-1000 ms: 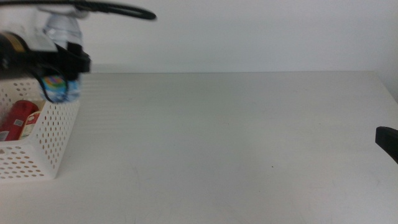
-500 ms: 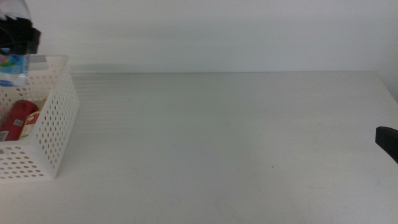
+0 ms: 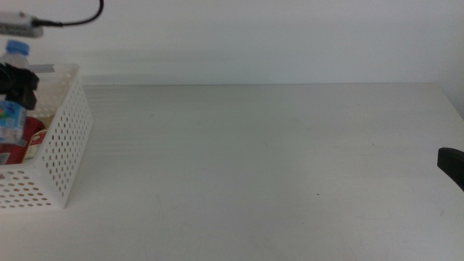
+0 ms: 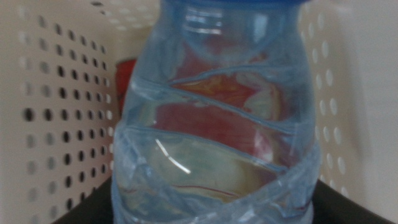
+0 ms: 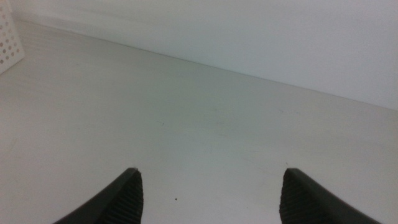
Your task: Use arms to grab the bottles and put them into the dustbin to the left of the table.
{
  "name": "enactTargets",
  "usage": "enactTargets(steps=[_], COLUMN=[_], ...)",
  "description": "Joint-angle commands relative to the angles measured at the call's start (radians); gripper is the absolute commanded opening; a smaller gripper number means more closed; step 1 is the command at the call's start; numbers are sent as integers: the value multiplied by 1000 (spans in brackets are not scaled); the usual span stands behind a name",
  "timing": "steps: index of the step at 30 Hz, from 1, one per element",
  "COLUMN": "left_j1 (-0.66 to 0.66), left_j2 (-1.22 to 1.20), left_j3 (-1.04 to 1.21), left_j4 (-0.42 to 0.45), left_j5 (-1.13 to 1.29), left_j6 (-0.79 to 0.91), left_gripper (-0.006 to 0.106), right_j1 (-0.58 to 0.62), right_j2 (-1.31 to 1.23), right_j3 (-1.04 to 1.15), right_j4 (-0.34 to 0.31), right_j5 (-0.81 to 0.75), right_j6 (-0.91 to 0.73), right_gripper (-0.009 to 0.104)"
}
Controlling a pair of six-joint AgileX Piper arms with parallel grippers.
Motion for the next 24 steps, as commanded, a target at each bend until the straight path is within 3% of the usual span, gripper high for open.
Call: enactTargets(steps=[1, 8, 13, 16, 24], left_j1=[0, 0, 0, 0, 0], left_j2=[-33, 45, 70, 71, 71], left_j3=[-47, -45, -45, -45, -49], left_j4=[-23, -23, -16, 0, 33], left_j5=[-40, -11, -7, -7, -7], left_j6=[11, 8, 8, 8, 8], left_gripper=[-5, -3, 10, 25, 83], right_j1=[4, 4, 4, 4, 4], right_j2=[6, 6, 6, 6, 6], right_j3=[-26, -26, -26, -26, -26], right_j4=[0, 0, 0, 0, 0], right_j5=[-70, -70, -70, -70, -70], right_j6=[-13, -13, -13, -13, -13], right_gripper=[57, 57, 57, 57, 57])
